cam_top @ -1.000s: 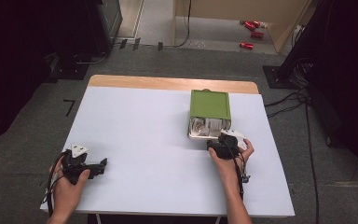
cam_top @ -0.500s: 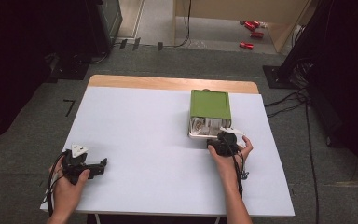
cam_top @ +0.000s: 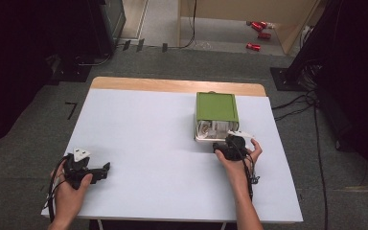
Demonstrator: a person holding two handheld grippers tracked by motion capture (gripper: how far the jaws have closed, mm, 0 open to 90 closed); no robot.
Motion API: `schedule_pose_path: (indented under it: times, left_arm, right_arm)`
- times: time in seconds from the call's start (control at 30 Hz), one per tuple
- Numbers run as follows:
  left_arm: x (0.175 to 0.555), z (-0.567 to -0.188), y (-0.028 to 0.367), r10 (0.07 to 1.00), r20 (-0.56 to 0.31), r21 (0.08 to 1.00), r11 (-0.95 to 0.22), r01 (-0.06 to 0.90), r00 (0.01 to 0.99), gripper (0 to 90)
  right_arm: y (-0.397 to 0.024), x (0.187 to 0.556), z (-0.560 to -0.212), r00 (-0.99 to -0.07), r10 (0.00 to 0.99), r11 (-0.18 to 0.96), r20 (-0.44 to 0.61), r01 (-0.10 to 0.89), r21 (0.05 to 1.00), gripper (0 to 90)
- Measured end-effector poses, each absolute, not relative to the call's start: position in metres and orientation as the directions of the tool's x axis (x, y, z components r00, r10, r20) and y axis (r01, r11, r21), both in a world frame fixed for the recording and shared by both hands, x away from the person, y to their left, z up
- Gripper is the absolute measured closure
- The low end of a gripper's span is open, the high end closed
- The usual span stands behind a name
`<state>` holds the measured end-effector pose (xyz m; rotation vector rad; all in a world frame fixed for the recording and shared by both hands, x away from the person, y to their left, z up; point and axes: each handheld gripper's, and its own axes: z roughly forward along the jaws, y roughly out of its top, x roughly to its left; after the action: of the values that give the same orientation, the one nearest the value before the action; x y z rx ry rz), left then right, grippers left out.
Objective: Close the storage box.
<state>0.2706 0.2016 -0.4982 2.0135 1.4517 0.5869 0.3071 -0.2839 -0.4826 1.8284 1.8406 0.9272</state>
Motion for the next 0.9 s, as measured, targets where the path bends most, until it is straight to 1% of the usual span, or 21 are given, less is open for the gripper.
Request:
schedule_pose_path:
  times: [0.23, 0.37, 0.5, 0.73, 0.9]
  left_arm:
    - [0.271, -0.498, 0.202, 0.951, 0.015, 0.679, -0.238, 0.694, 0.31, 0.0]
    - [0.271, -0.498, 0.202, 0.951, 0.015, 0.679, -0.238, 0.694, 0.31, 0.0]
    - [0.271, -0.498, 0.202, 0.951, 0.015, 0.68, -0.237, 0.694, 0.31, 0.0]
    - [0.271, -0.498, 0.202, 0.951, 0.015, 0.68, -0.237, 0.694, 0.31, 0.0]
    - [0.271, -0.498, 0.202, 0.951, 0.015, 0.68, -0.237, 0.694, 0.31, 0.0]
  right_arm:
    - [-0.299, 0.293, -0.471, -0.098, 0.982, -0.046, 0.163, 0.709, 0.704, 34.4]
    - [-0.318, 0.277, -0.46, -0.083, 0.983, -0.069, 0.166, 0.666, 0.743, 34.2]
    - [-0.329, 0.268, -0.455, -0.07, 0.986, -0.07, 0.152, 0.653, 0.754, 33.6]
    - [-0.363, 0.245, -0.458, -0.039, 0.992, -0.064, 0.117, 0.645, 0.762, 31.8]
    - [-0.379, 0.233, -0.463, -0.033, 0.992, -0.07, 0.12, 0.643, 0.762, 29.4]
